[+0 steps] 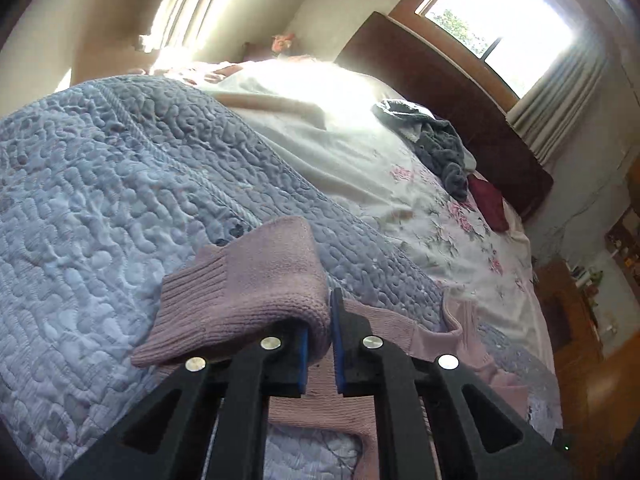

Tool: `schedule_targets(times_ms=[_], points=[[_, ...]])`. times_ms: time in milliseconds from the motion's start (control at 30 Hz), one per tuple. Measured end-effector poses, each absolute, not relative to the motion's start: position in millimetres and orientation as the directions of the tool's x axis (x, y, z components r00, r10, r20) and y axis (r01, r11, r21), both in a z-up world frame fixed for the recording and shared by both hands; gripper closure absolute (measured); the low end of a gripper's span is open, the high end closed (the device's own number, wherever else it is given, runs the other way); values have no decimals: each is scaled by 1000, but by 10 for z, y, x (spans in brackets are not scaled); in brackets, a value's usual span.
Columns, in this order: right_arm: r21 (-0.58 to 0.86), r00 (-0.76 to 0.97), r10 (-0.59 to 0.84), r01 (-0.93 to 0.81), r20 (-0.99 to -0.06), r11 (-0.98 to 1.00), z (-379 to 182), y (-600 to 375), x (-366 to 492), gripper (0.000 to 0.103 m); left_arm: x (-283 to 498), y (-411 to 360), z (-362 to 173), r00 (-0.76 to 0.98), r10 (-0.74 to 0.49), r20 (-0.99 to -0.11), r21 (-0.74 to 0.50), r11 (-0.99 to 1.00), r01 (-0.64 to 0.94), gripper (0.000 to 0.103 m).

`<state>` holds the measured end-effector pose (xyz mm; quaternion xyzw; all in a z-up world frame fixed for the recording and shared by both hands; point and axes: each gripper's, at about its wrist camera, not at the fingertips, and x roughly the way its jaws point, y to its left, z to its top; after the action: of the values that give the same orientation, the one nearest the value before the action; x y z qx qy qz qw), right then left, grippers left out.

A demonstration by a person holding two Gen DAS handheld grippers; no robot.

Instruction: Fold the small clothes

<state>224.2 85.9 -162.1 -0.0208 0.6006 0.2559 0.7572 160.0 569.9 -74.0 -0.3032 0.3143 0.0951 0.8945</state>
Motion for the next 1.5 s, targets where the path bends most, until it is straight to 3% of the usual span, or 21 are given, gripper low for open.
schedule_targets(times_ms=[400,733,933,1067,1167,1300,1367,1500], points=[[303,153,383,-383,-911,873,-1642,693,2231,41,2171,4196,-1091,746,-226,-626,-523,831,-188,94],[313,140,387,-374,-912,873,-1683,685,2232,41,2213,4052,-1840,624,-276,-731,-521,816,-249,91],[309,139,385,-384,-912,870,-1561,805,2317,41,1772,4145,-1566,624,-361,-693,-575,799,-176,79],[325,140,417,-427,-898,844,-1376,1100,2416,41,1446,4493,-1119,700,-248,-670,-488,857,-163,66],[366,115,459,-449,-881,815,-1271,1467,2502,41,1510,4855,-1014,694,-110,-711,-379,892,-247,64],[437,56,513,-450,-856,778,-1233,1978,2644,41,1755,5177,-1313,589,-12,-808,-256,907,-333,64],[473,24,538,-444,-843,761,-1248,2208,2712,41,1849,5249,-1565,520,-49,-853,-260,903,-341,64],[504,-21,548,-420,-836,754,-1350,2562,2857,41,1874,5197,-1633,506,-19,-862,-208,924,-321,63]])
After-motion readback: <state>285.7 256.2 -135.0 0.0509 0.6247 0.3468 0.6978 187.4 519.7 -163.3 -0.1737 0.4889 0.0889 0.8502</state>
